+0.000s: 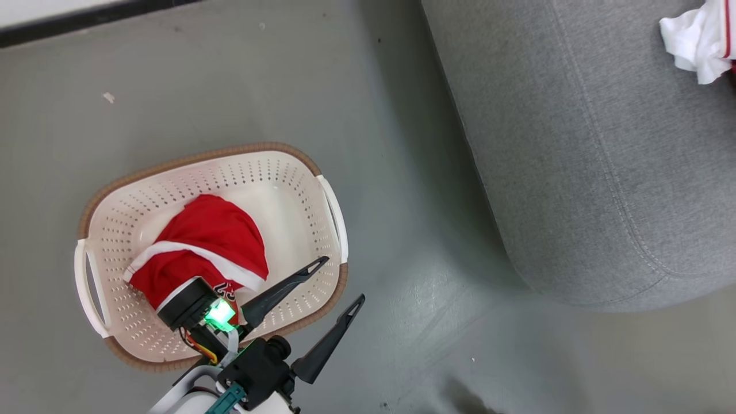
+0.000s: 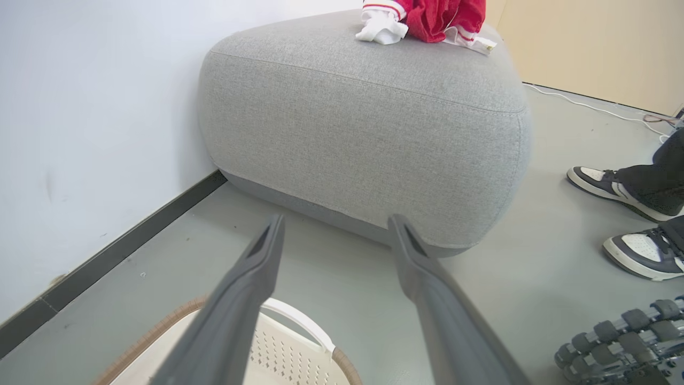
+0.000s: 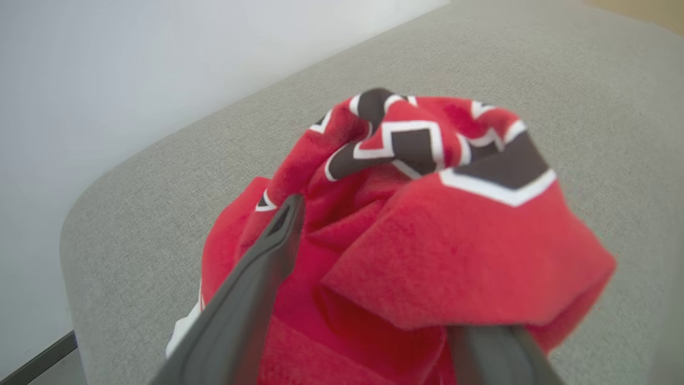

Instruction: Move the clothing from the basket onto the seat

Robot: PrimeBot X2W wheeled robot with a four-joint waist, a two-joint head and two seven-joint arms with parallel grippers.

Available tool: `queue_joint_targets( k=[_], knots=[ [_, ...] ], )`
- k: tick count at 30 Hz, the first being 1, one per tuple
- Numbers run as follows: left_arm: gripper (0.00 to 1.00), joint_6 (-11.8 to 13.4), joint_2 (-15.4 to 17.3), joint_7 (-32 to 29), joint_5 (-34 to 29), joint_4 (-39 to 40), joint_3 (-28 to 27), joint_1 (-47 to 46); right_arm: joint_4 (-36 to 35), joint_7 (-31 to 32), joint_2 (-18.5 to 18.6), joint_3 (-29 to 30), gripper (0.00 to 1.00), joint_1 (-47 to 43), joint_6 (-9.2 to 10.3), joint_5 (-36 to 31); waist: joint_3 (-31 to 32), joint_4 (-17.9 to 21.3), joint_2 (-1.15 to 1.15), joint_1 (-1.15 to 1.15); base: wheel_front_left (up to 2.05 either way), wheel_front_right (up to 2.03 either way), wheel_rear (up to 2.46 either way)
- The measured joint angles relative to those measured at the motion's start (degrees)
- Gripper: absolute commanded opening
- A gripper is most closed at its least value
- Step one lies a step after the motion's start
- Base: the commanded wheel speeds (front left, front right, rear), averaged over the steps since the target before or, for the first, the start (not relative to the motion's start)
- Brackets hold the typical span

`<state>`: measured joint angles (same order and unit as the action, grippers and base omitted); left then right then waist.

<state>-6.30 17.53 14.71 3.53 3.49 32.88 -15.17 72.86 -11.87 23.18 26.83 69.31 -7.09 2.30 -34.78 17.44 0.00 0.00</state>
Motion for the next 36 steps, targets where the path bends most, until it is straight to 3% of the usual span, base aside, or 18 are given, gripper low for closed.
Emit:
queue_joint_targets(
  k=[18,24,36],
  knots=[
    [1.0,-0.4,-4.4,0.0,1.5,-2.8,1.0,-0.7,0.5,4.9,-1.7,-3.0,1.0,-1.0,0.0,-5.5,6.7,0.3,0.0,0.0,0.0,0.0,0.0],
    [1.0,-0.4,-5.2,0.0,1.5,-3.5,1.0,-0.7,0.2,5.0,-1.8,-4.2,1.0,-0.3,0.0,-6.1,9.0,0.4,0.0,0.0,0.0,0.0,0.0],
    [1.0,-0.5,-6.9,0.0,1.9,-4.0,-0.1,-0.2,-3.5,1.3,-5.8,-7.0,1.0,1.7,0.0,-6.4,13.9,0.3,0.0,0.0,0.0,0.0,0.0]
  ],
)
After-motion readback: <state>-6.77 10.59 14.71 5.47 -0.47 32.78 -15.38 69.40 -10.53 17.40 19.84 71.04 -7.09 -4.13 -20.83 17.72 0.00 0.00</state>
